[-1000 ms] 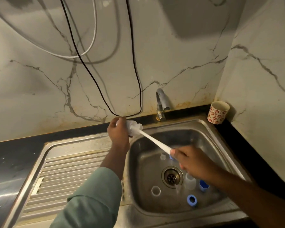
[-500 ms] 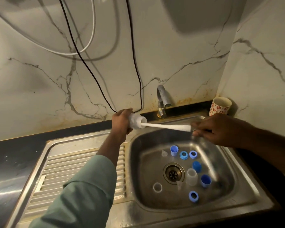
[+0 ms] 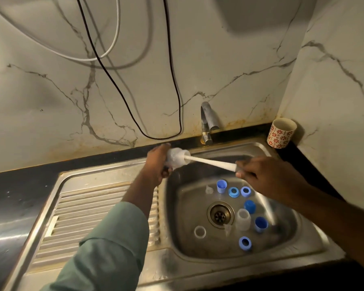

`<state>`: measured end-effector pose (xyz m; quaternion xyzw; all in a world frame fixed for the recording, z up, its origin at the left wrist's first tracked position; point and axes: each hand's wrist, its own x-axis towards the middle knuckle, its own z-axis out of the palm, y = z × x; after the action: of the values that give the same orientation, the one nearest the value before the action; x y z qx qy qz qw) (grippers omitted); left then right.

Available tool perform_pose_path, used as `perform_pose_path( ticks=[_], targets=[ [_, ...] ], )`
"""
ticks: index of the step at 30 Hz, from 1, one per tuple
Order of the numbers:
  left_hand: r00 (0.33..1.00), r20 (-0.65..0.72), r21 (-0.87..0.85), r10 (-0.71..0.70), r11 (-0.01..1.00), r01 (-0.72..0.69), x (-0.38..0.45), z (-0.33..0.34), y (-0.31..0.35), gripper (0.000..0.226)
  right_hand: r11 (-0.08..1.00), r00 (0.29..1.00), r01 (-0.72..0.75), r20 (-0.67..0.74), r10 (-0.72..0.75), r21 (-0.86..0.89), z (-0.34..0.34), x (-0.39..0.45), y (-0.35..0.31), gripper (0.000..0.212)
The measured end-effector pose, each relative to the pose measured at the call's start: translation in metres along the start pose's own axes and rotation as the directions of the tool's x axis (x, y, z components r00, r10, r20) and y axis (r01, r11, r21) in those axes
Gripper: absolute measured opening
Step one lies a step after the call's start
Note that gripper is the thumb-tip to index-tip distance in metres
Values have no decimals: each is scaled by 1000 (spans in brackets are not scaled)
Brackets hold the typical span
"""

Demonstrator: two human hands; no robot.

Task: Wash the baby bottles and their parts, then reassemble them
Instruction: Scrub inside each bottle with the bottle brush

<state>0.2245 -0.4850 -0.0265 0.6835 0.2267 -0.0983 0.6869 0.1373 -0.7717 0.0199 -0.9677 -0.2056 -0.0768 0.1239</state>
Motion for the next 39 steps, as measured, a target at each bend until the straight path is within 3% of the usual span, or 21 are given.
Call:
perform_pose_path(
  ticks=[2, 4, 6, 7, 10, 12, 15, 17, 18, 20, 22, 24, 26, 30, 34, 36, 38, 39],
  targets=[
    [982, 63, -243, 176, 957, -156, -1, -1, 5, 33, 926, 976, -219, 80, 204, 308, 9, -4, -6, 29],
    [953, 131, -361, 273, 909, -211, -3, -4, 7, 27, 765, 932, -359, 159, 327, 535, 9, -6, -11, 28],
    [939, 192, -389, 285, 901, -194, -4, -7, 7, 20, 579, 895, -446, 315, 317, 683, 2, -7, -17, 23],
    [938, 221, -369, 267, 913, -173, -4, -9, 6, 19, 541, 890, -456, 376, 258, 707, -4, -7, -19, 26],
    [946, 245, -172, 214, 970, -175, -4, -19, 7, 29, 603, 863, -447, 495, 97, 661, -19, -12, -18, 32],
    [957, 184, -54, 225, 974, -218, -4, -22, 7, 34, 653, 848, -444, 523, 86, 613, -31, -9, -11, 30],
    [967, 113, -17, 229, 973, -228, -7, -15, 4, 36, 903, 943, -260, 291, 161, 343, -35, 4, 1, 15],
    [966, 87, -16, 245, 969, -245, -9, -10, 6, 33, 975, 983, -162, 107, 146, 153, -25, 5, -5, 21],
    [965, 61, -12, 255, 967, -254, -10, -9, 8, 29, 966, 985, -151, 117, 128, 209, -17, 1, -10, 21],
    [966, 12, -16, 259, 966, -259, -12, -12, 13, 21, 837, 942, -268, 311, 124, 477, -11, -9, -20, 20],
    [967, -1, -9, 256, 967, -256, -13, -15, 13, 21, 736, 897, -379, 418, 144, 561, -14, -14, -14, 24],
    [969, 7, -8, 248, 969, -248, -15, -13, 6, 24, 852, 944, -303, 256, 208, 426, -18, -8, -6, 19],
    [980, 5, -65, 199, 978, -198, -18, -9, 2, 32, 914, 976, -209, 132, 173, 348, -16, -9, -13, 19],
    [983, -27, -83, 182, 979, -184, -16, -12, 3, 38, 805, 948, -283, 282, 151, 521, -9, -24, -23, 18],
    [981, -55, -138, 186, 972, -192, -16, -4, 5, 31, 866, 974, -224, 72, 215, 447, 0, -23, -19, 24],
    [976, -42, -87, 213, 973, -216, -17, -1, 10, 25, 772, 961, -273, 203, 188, 574, 6, -26, -24, 23],
    [970, -27, -23, 240, 970, -241, -18, -1, 10, 23, 634, 881, -436, 447, 156, 638, -1, -28, -21, 23],
    [968, -20, -7, 249, 968, -249, -19, -1, 9, 23, 632, 844, -483, 514, 152, 606, -9, -27, -15, 23]
  ],
)
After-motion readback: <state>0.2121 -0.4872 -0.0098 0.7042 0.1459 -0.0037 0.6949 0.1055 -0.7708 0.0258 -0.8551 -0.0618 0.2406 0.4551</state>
